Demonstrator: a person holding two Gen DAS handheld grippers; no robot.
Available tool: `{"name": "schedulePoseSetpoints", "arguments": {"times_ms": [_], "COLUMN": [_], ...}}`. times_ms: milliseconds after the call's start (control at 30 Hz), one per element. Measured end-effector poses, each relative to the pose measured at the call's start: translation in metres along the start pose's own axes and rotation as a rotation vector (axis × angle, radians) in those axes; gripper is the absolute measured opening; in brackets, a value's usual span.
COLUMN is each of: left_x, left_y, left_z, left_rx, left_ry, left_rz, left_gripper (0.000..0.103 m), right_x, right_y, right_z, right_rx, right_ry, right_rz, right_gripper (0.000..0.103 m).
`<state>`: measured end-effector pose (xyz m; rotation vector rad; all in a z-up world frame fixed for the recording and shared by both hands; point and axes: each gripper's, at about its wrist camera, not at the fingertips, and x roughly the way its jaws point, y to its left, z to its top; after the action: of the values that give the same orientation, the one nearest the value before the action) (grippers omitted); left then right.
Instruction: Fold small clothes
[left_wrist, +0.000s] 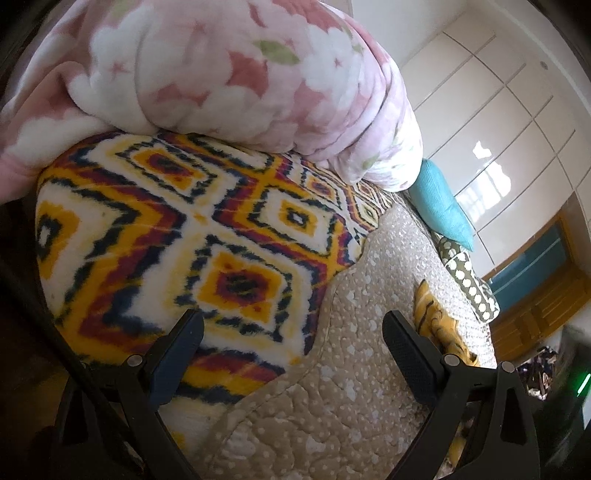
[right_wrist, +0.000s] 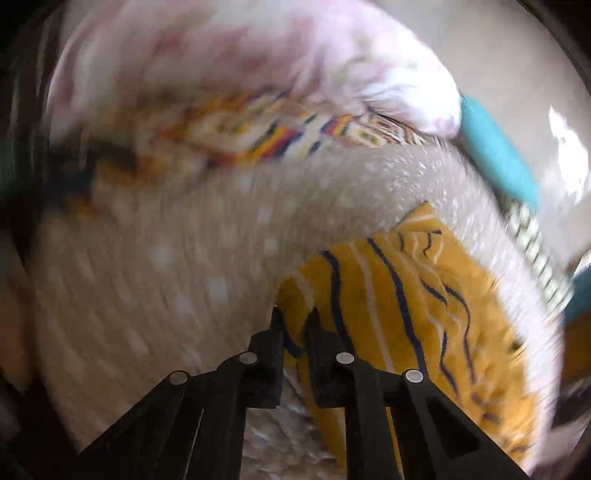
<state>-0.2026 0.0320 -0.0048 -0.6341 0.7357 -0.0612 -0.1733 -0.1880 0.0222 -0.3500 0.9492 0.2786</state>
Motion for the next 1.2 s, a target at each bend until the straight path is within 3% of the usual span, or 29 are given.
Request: {"name": "schedulePoseSetpoints", "arguments": {"times_ms": [100, 167, 300, 367, 467, 533, 633, 733, 800, 833, 867, 1033, 1200], "left_x": [-0.002, -0.002, -0.003, -0.004, -0.008, -0.010, -0.010, -0.006, -0.001, 0.002, 0.004, 0.017, 0.024], "left_y": [0.001, 0.001, -0.001, -0.003, -0.013, -0.026, -0.050, -0.067, -0.071, -0.072, -0.072, -0.067, -0.069], "left_z": [0.000, 0.000, 0.000, -0.001, -0.005, -0.011, -0.021, -0.032, -0.037, -0.038, -0.039, -0.040, -0.043], "left_rx": [-0.013, -0.010, 0.004, 0.010, 0.047, 0.101, 0.209, 0.295, 0.323, 0.332, 0.335, 0.318, 0.335], "left_ry": [-0.007, -0.010, -0.013, -0.020, -0.032, -0.042, -0.044, -0.021, 0.002, 0.015, 0.024, 0.073, 0.082], "left_rz": [-0.001, 0.003, 0.009, 0.013, 0.005, -0.005, -0.011, -0.010, -0.004, 0.003, 0.009, 0.034, 0.056], "left_gripper": [0.096, 0.096, 0.096, 0.096, 0.096, 0.096, 0.096, 0.096, 0.097, 0.097, 0.097, 0.097, 0.096], "right_x": [-0.014, -0.005, 0.027, 0.023, -0.007, -0.022, -0.024, 0.008, 0.033, 0.048, 0.063, 0.100, 0.104], "right_y": [-0.026, -0.036, -0.026, -0.026, -0.042, -0.058, -0.083, -0.105, -0.116, -0.121, -0.125, -0.140, -0.143], "right_z": [0.012, 0.012, -0.001, -0.007, -0.005, -0.002, 0.004, 0.014, 0.020, 0.024, 0.027, 0.055, 0.064], "right_rx": [0.201, 0.287, 0.320, 0.333, 0.374, 0.399, 0.431, 0.419, 0.403, 0.400, 0.408, 0.463, 0.467], "right_ry": [-0.054, -0.040, 0.054, 0.033, -0.066, -0.116, -0.157, -0.073, -0.014, 0.019, 0.045, 0.081, 0.086], "right_rz": [0.129, 0.199, 0.240, 0.259, 0.296, 0.250, 0.077, -0.068, -0.126, -0.136, -0.132, -0.123, -0.135], "right_gripper": [0.010, 0.010, 0.016, 0.023, 0.026, 0.033, 0.044, 0.044, 0.037, 0.025, 0.022, 0.022, 0.024]}}
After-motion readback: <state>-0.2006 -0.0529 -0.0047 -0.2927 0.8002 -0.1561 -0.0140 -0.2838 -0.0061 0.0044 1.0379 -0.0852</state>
